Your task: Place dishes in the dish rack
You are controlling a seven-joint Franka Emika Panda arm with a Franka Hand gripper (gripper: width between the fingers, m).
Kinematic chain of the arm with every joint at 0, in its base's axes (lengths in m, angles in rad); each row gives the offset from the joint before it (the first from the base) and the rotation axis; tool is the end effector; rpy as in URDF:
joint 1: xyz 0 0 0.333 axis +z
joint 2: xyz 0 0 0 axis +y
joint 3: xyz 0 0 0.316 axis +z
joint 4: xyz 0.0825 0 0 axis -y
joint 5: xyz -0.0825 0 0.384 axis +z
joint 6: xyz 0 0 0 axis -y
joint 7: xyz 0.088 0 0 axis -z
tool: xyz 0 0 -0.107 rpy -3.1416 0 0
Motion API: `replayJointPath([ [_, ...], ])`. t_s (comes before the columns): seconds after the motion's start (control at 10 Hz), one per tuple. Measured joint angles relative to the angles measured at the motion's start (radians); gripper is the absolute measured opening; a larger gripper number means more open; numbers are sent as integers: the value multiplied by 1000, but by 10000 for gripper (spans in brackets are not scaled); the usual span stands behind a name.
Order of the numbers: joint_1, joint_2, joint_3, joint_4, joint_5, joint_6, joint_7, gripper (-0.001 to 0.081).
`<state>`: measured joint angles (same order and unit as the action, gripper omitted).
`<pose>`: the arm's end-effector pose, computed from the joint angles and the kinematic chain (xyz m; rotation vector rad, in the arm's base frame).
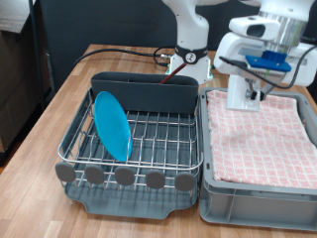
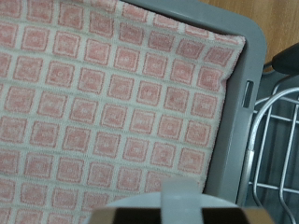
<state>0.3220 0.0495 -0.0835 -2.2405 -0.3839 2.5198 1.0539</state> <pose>0.5344 0.1337 0.3691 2.9209 -0.7879 0.5162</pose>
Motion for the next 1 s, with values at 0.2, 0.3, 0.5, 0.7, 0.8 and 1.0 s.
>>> replayJointPath([
  [0.2, 1, 5, 1, 12, 15, -45, 8, 73],
  [0.3, 0, 9, -6, 22, 9, -24, 46, 73],
  [0.5, -3, 30, -38, 56, -20, 38, 163, 73],
  [0.7, -15, 67, -64, 122, -15, 49, 173, 73],
  [0.8, -24, 90, -71, 160, -10, 48, 160, 73],
  [1.0, -49, 143, -77, 243, 33, 20, 99, 73],
])
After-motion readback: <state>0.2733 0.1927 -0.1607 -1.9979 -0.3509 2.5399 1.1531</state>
